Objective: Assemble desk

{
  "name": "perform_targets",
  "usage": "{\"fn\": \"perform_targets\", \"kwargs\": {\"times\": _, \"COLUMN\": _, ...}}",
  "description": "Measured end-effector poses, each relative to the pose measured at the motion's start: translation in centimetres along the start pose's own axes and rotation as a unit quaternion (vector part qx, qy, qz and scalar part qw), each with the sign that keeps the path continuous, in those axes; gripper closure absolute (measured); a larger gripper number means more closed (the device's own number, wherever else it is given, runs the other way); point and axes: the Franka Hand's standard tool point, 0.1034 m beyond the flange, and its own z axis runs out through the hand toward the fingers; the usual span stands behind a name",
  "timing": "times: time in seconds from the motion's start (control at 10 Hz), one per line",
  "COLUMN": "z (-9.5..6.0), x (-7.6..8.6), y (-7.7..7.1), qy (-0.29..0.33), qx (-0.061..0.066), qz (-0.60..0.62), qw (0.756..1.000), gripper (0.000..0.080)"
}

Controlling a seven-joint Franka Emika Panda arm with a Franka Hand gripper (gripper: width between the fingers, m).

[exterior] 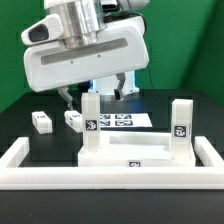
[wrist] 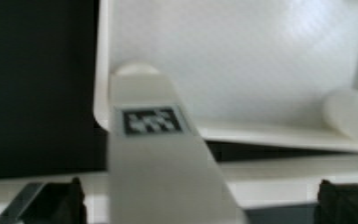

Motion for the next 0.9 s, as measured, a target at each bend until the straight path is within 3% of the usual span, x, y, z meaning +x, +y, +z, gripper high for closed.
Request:
{"fn": "perform_targets", "kwargs": {"times": 0.2, "z": 0.37, "x": -0.37, "y": 0.7, "qy": -0.039, "qx": -0.013, "qz": 0.016, "qw": 0.999, "gripper": 0.015}}
{"fn": "perform_targets", "kwargs": {"times": 0.4, "z": 0.43, "x": -0.21, "y": 0.54, "qy": -0.036, "qx": -0.012, "qz": 0.009, "qw": 0.999, "gripper": 0.015}}
{"fn": "perform_targets", "kwargs": {"times": 0.5, "z": 0.45, "x": -0.21, "y": 0.49, "qy": -0.036, "qx": -0.012, "qz": 0.011, "qw": 0.999, "gripper": 0.0189}}
{"fn": "perform_targets", "kwargs": {"times": 0.7, "z": 0.48, "x": -0.19, "y": 0.37, "qy": -0.036, "qx": -0.012, "qz": 0.013, "qw": 0.999, "gripper": 0.0461}}
{"fn": "perform_targets", "kwargs": {"times": 0.8, "z": 0.5, "x": -0.16, "y": 0.3, "qy": -0.036, "qx": -0.012, "qz": 0.037, "qw": 0.999, "gripper": 0.0461}}
{"fn": "perform_targets", "kwargs": {"times": 0.9, "z": 0.51, "x": -0.12, "y": 0.21, "qy": -0.035, "qx": -0.013, "qz": 0.067, "qw": 0.997, "gripper": 0.0509}}
